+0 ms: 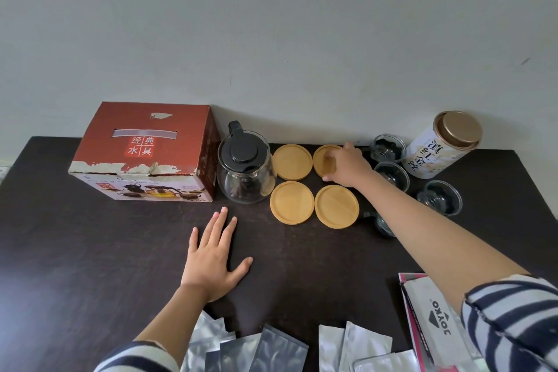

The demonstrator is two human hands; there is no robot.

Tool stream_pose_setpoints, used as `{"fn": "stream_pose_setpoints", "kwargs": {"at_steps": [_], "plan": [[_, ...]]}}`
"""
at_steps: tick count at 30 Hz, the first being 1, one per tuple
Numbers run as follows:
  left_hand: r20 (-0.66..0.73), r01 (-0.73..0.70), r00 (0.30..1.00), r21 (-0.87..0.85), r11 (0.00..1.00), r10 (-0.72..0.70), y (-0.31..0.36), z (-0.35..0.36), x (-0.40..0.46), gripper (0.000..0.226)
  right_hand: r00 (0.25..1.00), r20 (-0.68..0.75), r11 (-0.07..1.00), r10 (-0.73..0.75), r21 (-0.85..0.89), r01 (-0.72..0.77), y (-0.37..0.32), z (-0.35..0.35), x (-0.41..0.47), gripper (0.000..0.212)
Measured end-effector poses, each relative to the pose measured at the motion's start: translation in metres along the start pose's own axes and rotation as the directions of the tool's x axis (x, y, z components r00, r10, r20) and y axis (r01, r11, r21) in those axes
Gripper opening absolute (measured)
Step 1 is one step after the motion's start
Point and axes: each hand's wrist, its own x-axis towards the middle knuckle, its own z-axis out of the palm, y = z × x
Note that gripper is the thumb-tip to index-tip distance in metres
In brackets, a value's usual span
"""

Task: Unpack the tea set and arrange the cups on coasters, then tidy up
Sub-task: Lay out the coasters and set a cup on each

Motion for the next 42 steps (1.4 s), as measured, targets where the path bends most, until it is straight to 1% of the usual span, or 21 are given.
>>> {"fn": "stream_pose_setpoints", "kwargs": {"at_steps": [3,8,11,13,15,18,20,22,23,25,30,33,36,39,42], "plan": [[0.007,0.001,1.0,0.001,1.0,-0.001,0.001,-0.001,0.0,0.087,1.0,-0.006,1.0,-0.004,-0.003,0.004,0.0,0.002,-0.002,0.065],[-0.01,0.003,1.0,0.002,1.0,-0.003,0.001,-0.001,-0.001,0.087,0.999,0.015,0.999,-0.033,0.012,0.033,-0.007,0.001,-0.016,0.051],[-0.003,0.01,1.0,-0.002,1.0,-0.01,0.003,0.0,-0.001,0.087,0.998,-0.012,0.997,-0.056,0.047,0.057,-0.01,-0.002,-0.034,0.054],[0.005,0.019,1.0,-0.004,1.0,-0.019,0.004,0.0,0.0,0.088,0.996,-0.054,0.996,-0.064,0.066,0.067,-0.009,-0.007,-0.046,0.055],[0.03,0.017,0.999,0.01,1.0,-0.018,0.004,-0.002,0.001,0.091,0.993,-0.111,0.994,-0.027,0.103,0.038,-0.004,-0.014,-0.058,0.051],[0.063,0.027,0.998,0.019,0.999,-0.028,0.006,-0.006,0.001,0.095,0.984,-0.159,0.987,0.075,0.152,-0.051,0.008,-0.028,-0.071,0.053],[0.041,0.031,0.999,0.011,0.999,-0.031,0.009,-0.006,-0.002,0.094,0.969,-0.192,0.978,0.153,0.171,-0.12,0.018,-0.039,-0.073,0.05],[0.02,0.033,0.999,0.013,0.999,-0.034,0.009,-0.004,-0.003,0.092,0.942,-0.239,0.962,0.235,0.195,-0.191,0.028,-0.049,-0.07,0.04],[0.01,0.034,0.999,0.007,0.999,-0.034,0.007,-0.003,-0.003,0.091,0.928,-0.246,0.949,0.28,0.215,-0.229,0.033,-0.054,-0.067,0.04],[-0.021,0.031,0.999,-0.021,0.999,-0.032,0.006,-0.001,-0.002,0.089,0.908,-0.24,0.93,0.343,0.221,-0.293,0.038,-0.062,-0.06,0.046],[-0.075,0.023,0.997,-0.061,0.998,-0.028,0.004,0.006,-0.001,0.087,0.893,-0.182,0.899,0.412,0.245,-0.364,0.048,-0.064,-0.034,0.053],[-0.093,0.02,0.995,-0.071,0.997,-0.026,0.003,0.009,0.0,0.086,0.896,-0.139,0.893,0.422,0.234,-0.384,0.049,-0.061,-0.021,0.06],[-0.097,0.021,0.995,-0.067,0.998,-0.027,0.002,0.01,0.0,0.085,0.896,-0.154,0.9,0.417,0.21,-0.383,0.05,-0.059,-0.011,0.046],[-0.092,0.027,0.995,-0.07,0.997,-0.033,0.003,0.011,0.0,0.085,0.888,-0.162,0.899,0.43,0.173,-0.403,0.058,-0.057,0.002,0.044],[-0.095,0.029,0.995,-0.073,0.997,-0.036,0.001,0.008,0.0,0.085,0.887,-0.14,0.895,0.441,0.143,-0.422,0.061,-0.057,0.008,0.048]]}}
